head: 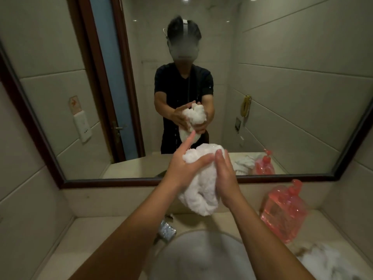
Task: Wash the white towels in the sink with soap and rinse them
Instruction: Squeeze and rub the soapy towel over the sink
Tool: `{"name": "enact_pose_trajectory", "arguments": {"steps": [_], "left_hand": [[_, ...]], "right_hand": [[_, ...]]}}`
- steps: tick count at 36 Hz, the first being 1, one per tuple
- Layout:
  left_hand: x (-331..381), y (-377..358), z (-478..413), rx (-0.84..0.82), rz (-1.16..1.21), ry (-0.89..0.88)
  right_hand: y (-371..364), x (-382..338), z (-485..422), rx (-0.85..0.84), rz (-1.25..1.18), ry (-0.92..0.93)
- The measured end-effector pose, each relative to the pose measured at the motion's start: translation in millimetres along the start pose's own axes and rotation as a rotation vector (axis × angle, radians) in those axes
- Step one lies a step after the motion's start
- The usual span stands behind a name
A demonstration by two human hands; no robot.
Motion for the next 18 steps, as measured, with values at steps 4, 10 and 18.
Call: {"name": "enact_pose_trajectory", "arguments": {"steps": [4, 10, 18], "left_hand": [[-14, -13, -5, -0.125, 0.097, 0.144], [-45, -30, 3, 0.012, 0.178, 0.224], [-96, -52, 27, 0.089, 0.112, 0.356]], "right_hand": [[-7, -2, 6, -0.041, 0.137, -0.131], [-9, -6, 21, -0.151, 0.066, -0.196], [33, 43, 45, 0.035, 0.037, -0.316]]}}
Point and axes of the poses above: each hand's wrist, its own z-axis away from the middle knuckle, its own y-axis out of the back of the hand, x = y × z, the point moved 8 cm from there along -z, towards the middle knuckle, and after that the axes turned 2 degrees about -z, right-handed, at the moved point
